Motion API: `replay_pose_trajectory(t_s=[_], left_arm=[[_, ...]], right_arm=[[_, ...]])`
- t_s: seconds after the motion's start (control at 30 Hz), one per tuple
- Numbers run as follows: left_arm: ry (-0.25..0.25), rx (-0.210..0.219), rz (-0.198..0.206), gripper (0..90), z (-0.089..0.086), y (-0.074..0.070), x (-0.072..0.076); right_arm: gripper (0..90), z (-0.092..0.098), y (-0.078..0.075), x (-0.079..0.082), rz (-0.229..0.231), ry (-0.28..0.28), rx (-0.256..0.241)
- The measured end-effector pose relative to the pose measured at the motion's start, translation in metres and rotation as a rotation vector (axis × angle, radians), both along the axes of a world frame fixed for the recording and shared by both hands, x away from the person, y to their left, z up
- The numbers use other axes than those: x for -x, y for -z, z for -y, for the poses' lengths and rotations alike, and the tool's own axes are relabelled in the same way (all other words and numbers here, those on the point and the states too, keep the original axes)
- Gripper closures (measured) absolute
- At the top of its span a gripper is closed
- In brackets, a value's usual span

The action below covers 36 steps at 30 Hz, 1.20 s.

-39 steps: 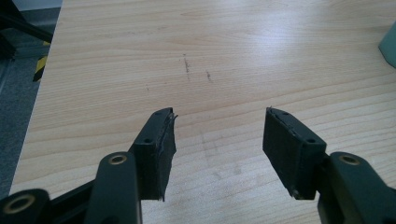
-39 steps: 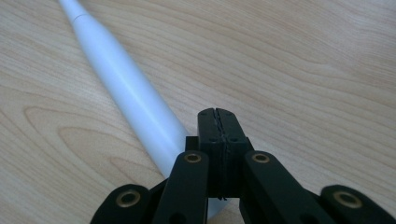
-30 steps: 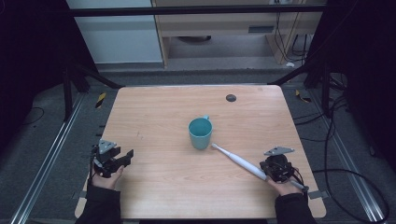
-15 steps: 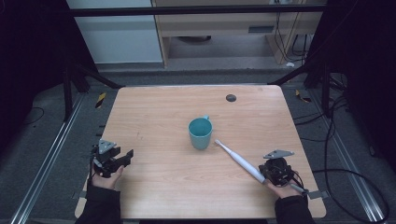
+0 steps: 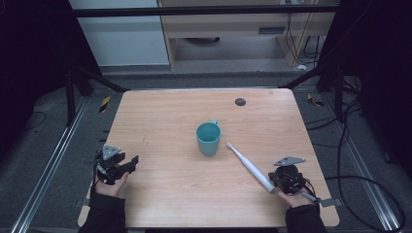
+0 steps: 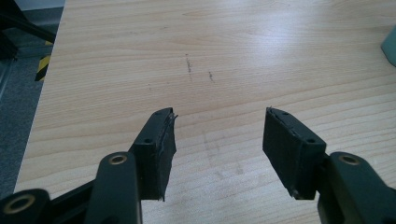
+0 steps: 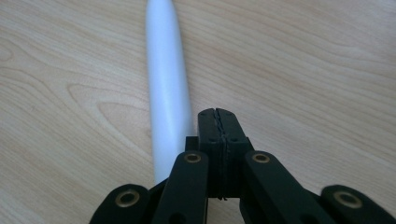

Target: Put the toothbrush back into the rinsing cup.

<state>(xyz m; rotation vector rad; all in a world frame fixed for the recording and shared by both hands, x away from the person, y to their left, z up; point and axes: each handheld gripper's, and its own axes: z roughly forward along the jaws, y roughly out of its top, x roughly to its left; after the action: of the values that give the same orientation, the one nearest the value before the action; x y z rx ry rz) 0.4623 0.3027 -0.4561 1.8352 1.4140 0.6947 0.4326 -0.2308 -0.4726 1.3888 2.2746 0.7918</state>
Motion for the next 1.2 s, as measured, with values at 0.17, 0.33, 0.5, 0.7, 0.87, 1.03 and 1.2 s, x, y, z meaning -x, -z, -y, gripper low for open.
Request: replay_pose_trajectory(t_s=[0.17, 0.33, 0.5, 0.7, 0.87, 1.03, 1.2], left_arm=[[0.003, -0.004, -0.006, 43.2, 0.001, 0.001, -0.001], [0.006, -0.006, -0.007, 43.1, 0.001, 0.001, -0.002], [0.012, -0.010, -0.012, 42.9, 0.001, 0.002, -0.003], [0.018, -0.013, -0.011, 42.5, 0.003, 0.002, -0.003], [0.020, -0.017, -0.015, 42.4, 0.003, 0.003, -0.004], [0.020, -0.016, -0.011, 42.4, 0.003, 0.002, -0.003], [0.022, -0.017, -0.015, 42.5, 0.003, 0.003, -0.004]], right_arm=[[86.9, 0.003, -0.006, -0.001, 0.030, 0.013, -0.012], [78.2, -0.001, -0.020, -0.009, 0.074, 0.011, -0.019], [68.9, -0.006, -0.034, -0.017, 0.082, 0.004, -0.050], [58.7, -0.016, -0.049, -0.027, 0.058, -0.033, -0.059], [53.7, -0.024, -0.056, -0.033, 0.035, -0.063, -0.047], [51.3, -0.032, -0.058, -0.040, 0.009, -0.086, -0.029], [47.4, -0.044, -0.054, -0.049, -0.060, -0.120, -0.003]])
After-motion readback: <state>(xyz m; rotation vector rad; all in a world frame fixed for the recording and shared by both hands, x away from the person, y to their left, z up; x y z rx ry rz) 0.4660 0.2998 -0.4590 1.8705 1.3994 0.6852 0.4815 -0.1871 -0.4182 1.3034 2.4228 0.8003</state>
